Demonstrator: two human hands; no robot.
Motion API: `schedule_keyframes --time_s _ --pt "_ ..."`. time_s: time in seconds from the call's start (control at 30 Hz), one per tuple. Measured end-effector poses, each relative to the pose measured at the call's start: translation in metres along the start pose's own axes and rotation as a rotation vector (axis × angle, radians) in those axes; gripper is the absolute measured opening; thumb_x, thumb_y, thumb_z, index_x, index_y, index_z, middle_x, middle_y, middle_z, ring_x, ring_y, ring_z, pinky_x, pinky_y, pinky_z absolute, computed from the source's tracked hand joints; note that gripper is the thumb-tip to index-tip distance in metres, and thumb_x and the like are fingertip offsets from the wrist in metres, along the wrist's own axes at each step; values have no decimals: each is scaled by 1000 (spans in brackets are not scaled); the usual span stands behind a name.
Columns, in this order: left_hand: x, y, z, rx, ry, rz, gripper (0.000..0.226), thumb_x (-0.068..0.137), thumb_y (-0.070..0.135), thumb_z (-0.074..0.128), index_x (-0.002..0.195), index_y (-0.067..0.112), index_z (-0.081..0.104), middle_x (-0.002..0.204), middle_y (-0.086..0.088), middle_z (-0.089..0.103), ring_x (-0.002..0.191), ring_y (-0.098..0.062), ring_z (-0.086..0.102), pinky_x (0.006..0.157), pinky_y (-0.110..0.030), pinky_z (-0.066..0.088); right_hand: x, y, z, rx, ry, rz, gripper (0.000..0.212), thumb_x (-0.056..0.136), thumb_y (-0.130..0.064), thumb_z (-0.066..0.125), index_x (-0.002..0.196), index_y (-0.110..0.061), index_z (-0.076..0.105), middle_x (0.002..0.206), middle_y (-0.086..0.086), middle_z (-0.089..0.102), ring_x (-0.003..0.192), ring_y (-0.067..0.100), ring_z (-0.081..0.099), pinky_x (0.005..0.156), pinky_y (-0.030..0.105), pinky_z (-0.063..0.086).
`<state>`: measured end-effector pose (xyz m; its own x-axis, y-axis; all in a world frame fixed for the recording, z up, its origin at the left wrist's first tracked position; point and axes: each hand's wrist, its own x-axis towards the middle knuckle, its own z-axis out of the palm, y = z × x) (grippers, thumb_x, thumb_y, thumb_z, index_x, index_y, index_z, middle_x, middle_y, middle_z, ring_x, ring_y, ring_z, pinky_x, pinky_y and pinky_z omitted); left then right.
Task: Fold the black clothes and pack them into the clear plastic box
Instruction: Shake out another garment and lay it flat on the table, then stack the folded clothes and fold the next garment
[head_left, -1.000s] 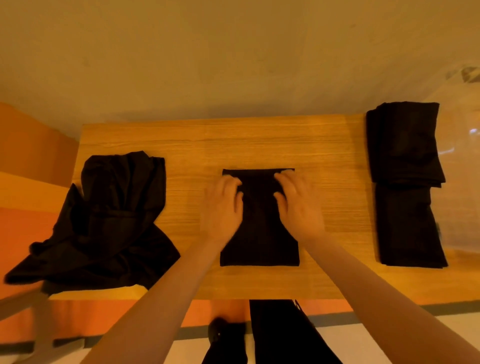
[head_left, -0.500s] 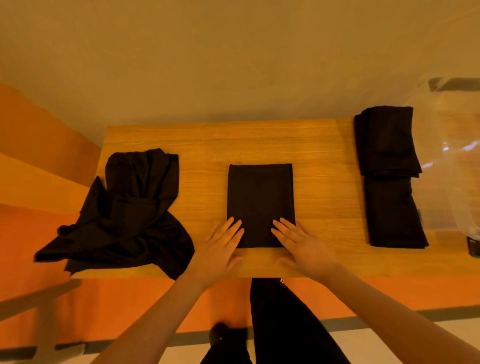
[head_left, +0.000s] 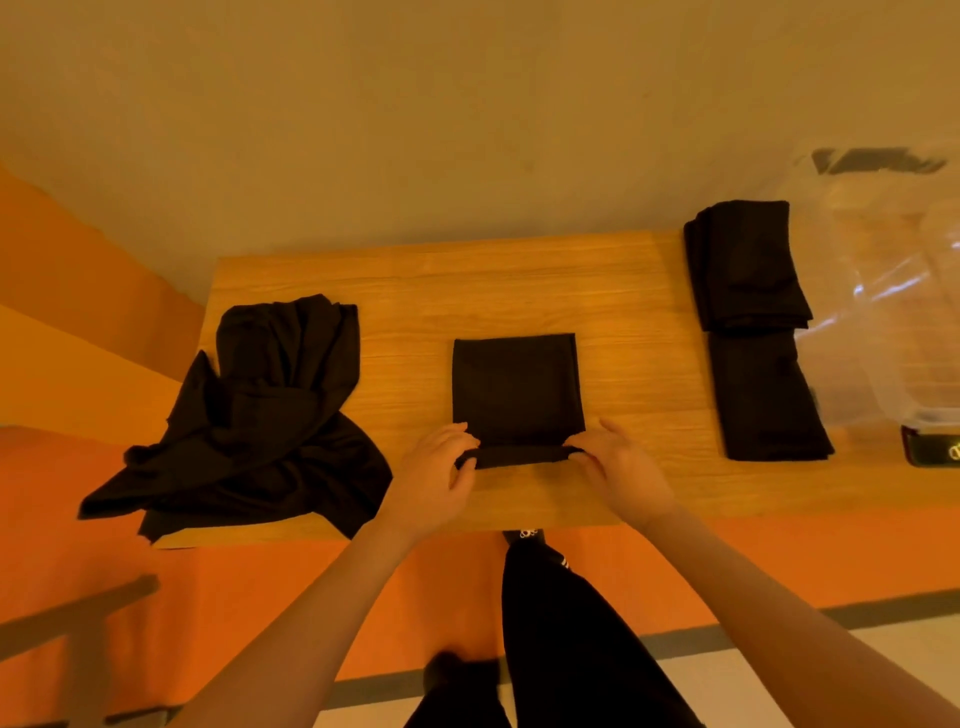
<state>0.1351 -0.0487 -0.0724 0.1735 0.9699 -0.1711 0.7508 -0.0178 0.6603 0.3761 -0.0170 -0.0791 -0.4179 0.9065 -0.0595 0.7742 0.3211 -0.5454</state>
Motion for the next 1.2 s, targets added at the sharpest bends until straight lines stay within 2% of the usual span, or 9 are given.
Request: schedule_keyframes --time_s 0.07,0.13,0.3,0.47,0.63,0.83,1.03,1.13,1.2 --pt "3 14 -7 -247 -15 -117 22 97 16 44 114 16 58 111 6 57 100 -4 53 85 -22 41 4 -9 -13 266 1 185 24 93 -13 53 115 -10 63 107 -4 62 105 5 52 91 6 37" --pt "14 24 -14 -438 8 -193 16 97 17 43 98 24 57 91 -1 60 76 -15 57 67 -33 45 17 -13 -23 469 58 302 19 92 -13 55 107 -17 64 99 -10 61 94 2 54 73 3 41" --pt "63 31 -22 -472 169 -296 10 98 22 42 97 24 51 87 11 52 77 -2 52 65 -14 43 69 -5 -29 702 143 399 16 94 -15 51 102 -24 61 100 -9 60 96 4 55 74 6 43" --pt "105 20 -12 -526 304 -503 16 99 26 40 109 17 49 88 12 50 82 -5 52 66 -15 43 106 14 -22 894 -94 480 42 88 -6 59 127 -19 49 114 -2 57 106 11 56 78 17 51" --pt "110 15 -5 -753 294 -615 23 93 20 53 115 22 46 97 17 51 93 3 51 74 -12 48 110 26 -10 860 11 546 30 91 -9 55 116 -26 53 109 -6 57 105 9 56 72 12 50" --pt "115 19 4 -530 456 -649 32 95 22 49 125 14 46 114 6 49 110 -4 45 88 -21 42 111 19 -5 695 160 581 27 95 -15 48 120 -23 54 94 -24 50 85 -5 52 69 9 42" --pt "122 18 4 -197 419 -642 35 94 28 51 123 9 46 116 -6 57 104 -20 57 72 -25 47 118 16 -7 481 159 552 35 95 -17 49 129 -12 47 116 0 57 98 12 57 73 15 44" --pt "116 25 7 237 425 -296 32 92 25 46 116 5 54 112 -12 59 104 -25 54 80 -34 49 116 9 -8 180 288 349 30 94 -15 48 121 -5 54 119 11 56 98 26 60 72 30 51" --pt "109 33 16 363 240 -20 37 89 26 40 117 10 59 121 -8 60 117 -21 46 98 -38 37 114 1 -2 -22 302 126 34 89 -17 42 117 -6 57 116 13 60 101 28 59 78 39 50"
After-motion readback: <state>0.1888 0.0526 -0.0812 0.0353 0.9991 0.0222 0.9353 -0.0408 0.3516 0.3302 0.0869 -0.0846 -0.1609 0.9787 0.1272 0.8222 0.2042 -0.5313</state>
